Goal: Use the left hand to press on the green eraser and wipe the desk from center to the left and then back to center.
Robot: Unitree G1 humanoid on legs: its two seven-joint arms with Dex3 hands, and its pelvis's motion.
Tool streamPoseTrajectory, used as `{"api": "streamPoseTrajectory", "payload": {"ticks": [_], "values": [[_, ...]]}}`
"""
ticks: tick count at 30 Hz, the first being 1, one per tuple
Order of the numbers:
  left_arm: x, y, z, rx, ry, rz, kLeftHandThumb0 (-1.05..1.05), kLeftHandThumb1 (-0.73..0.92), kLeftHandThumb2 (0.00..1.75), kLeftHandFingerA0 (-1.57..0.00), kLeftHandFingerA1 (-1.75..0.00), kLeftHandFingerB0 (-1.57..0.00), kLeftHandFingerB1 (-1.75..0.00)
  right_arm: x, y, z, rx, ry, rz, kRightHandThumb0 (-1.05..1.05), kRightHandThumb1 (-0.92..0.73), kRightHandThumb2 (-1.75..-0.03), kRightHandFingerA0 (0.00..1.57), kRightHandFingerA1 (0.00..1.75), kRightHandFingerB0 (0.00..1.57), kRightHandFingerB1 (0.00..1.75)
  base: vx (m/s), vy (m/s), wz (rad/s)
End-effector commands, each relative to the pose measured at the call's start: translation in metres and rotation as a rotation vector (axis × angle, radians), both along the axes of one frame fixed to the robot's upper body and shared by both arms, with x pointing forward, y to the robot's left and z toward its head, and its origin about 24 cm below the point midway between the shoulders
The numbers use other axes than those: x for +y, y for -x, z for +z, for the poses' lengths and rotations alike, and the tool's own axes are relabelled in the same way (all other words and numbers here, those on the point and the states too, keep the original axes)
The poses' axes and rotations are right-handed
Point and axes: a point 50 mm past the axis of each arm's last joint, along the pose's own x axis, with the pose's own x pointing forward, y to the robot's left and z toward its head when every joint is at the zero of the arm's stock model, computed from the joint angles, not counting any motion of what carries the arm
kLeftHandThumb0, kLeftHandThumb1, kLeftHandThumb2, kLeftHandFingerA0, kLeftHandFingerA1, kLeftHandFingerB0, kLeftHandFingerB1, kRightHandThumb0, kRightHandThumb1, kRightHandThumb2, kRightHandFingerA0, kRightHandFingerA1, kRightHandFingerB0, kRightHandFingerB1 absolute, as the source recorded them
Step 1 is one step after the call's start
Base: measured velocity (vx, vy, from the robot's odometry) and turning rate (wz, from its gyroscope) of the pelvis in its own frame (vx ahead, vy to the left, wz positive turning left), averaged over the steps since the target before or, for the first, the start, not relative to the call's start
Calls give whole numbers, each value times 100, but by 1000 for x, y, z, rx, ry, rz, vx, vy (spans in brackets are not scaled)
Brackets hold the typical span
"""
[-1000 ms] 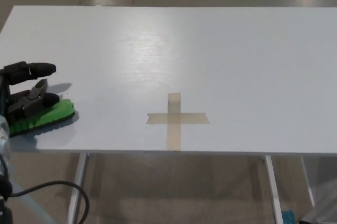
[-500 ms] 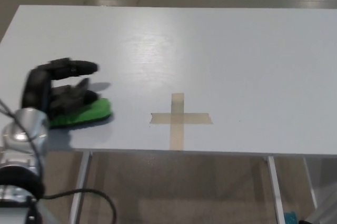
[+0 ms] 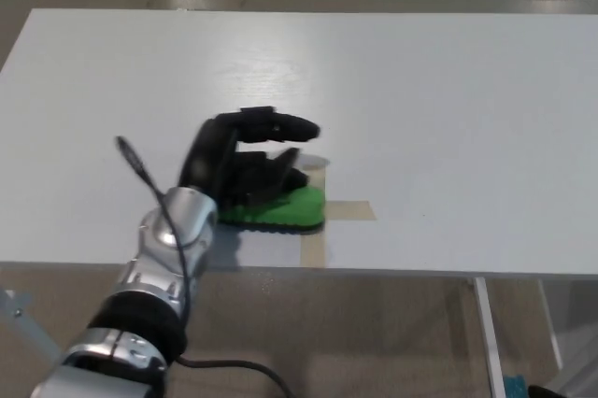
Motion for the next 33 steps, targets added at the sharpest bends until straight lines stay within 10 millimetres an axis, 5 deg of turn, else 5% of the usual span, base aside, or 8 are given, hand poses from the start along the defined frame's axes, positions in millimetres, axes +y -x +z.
{"api": "streamPoseTrajectory", "payload": {"ticks": [1,11,23,24,26,27,30,33], "values": [[-26,8,-16,82,-70,-51,-26,77,64,-102,-60,-95,-52,2,2,0,-3,-14,-14,-42,-79,-64,87,60,61,41,0,0,0],[-73,13,-8,62,-40,-155,-27,77,65,-102,-62,-95,-52,2,0,1,-14,-21,-11,-42,-79,-64,87,60,61,41,0,0,0],[-66,10,-3,53,-38,-146,-29,77,63,-97,-58,-80,-46,1,3,0,-6,-22,-13,-42,-79,-64,87,60,61,41,0,0,0],[-64,8,3,36,-29,-159,-35,70,61,-68,-43,-46,-35,2,3,0,-3,-16,-10,-42,-79,-64,87,60,61,41,0,0,0],[-63,7,8,22,-23,-178,-35,70,61,-68,-43,-46,-35,1,2,0,-3,-10,-7,-42,-79,-64,87,60,61,41,0,0,0],[-61,3,17,19,26,-222,-47,58,60,-3,-21,-14,-31,1,2,0,-4,-3,-6,-42,-79,-64,86,60,62,41,0,0,0],[-55,-4,44,-13,113,-317,-64,55,57,0,-15,-8,-30,1,2,0,-4,4,-7,-42,-79,-64,86,60,62,41,0,0,0],[-43,-11,89,-98,149,-402,-68,43,82,0,-13,-3,-33,1,2,0,2,-4,-11,-42,-79,-64,87,60,62,41,0,0,0]]}}
